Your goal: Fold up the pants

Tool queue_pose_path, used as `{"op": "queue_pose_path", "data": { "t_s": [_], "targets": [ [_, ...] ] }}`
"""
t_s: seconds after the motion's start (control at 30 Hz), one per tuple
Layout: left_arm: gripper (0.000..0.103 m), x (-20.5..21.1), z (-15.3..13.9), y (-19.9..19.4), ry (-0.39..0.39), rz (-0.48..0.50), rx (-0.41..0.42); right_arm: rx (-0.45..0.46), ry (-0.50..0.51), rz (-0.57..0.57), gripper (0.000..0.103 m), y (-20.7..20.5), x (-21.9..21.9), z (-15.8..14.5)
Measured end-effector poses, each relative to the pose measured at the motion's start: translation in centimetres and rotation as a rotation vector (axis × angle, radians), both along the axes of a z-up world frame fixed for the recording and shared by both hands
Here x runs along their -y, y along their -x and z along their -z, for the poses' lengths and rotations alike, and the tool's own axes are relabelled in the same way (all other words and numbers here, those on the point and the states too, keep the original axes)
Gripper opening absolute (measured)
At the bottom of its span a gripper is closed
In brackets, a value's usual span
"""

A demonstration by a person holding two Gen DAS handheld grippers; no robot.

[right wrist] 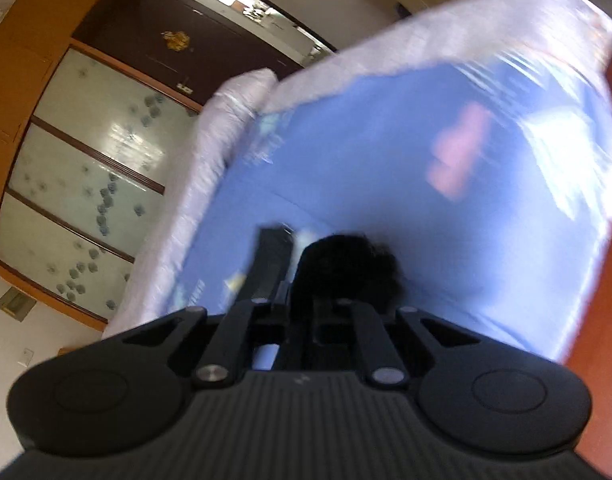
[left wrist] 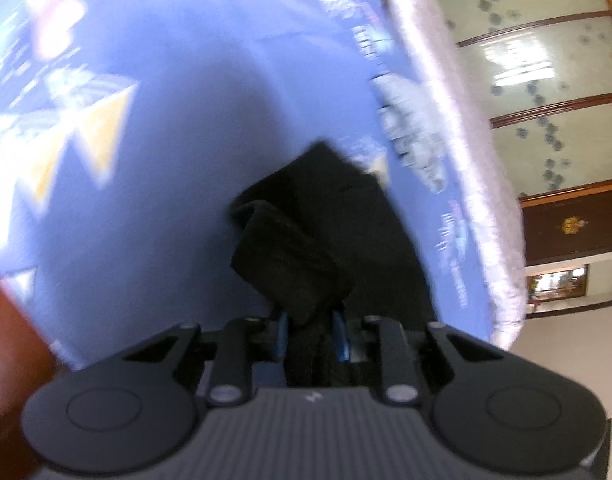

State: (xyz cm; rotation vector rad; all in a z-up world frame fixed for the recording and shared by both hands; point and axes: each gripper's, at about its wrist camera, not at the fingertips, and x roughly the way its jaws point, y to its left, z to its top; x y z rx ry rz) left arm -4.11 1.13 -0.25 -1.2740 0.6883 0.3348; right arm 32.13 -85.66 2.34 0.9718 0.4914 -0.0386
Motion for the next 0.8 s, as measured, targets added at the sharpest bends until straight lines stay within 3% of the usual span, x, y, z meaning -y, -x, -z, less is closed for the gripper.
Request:
{"op": "queue_pose_path", "data": {
  "t_s": [0.13, 0.27, 0.37, 0.53, 0.6, 0.7, 0.8],
  "targets": [
    [0.02, -0.7, -4.4, -1.8, -0.033, -0.021, 0.138, 0.106, 0.017, -0.015, 0.011, -3.0, -1.6, -5.6],
    [0.021, -0.7, -6.0, -1.4, -0.082, -0.017, 0.209, 0.183, 0.007, -0.018, 0.012, -1.8, -1.7, -6.7],
    [0.02, -0.3, -3.0, 0.0, -0.061, 0.004, 0.134, 0.1, 0.002, -0.012, 0.012, 0.9, -0.6, -3.0],
    [0.02, 0.5, 5.5, 3.6, 0.079, -0.001, -0.065, -0.098, -0.086, 0.058, 0.012, 7.4, 2.4, 6.0],
    [0.021, 0.5, 7.7, 5.1, 0.128, -0.023, -0.073, -0.145, -0.107, 0.084, 0.012, 9.6, 3.3, 8.0],
    [0.025, 0.4, 8.6, 6.2, 0.177, -0.05, -0.034, -0.156, -0.167, 0.086, 0.013, 12.3, 4.4, 9.9],
    [0.035, 0.6, 7.1, 5.8, 0.102, -0.007, -0.079, -0.149, -0.192, 0.127, 0.026, 14.4, 5.0, 9.4]
  ]
}}
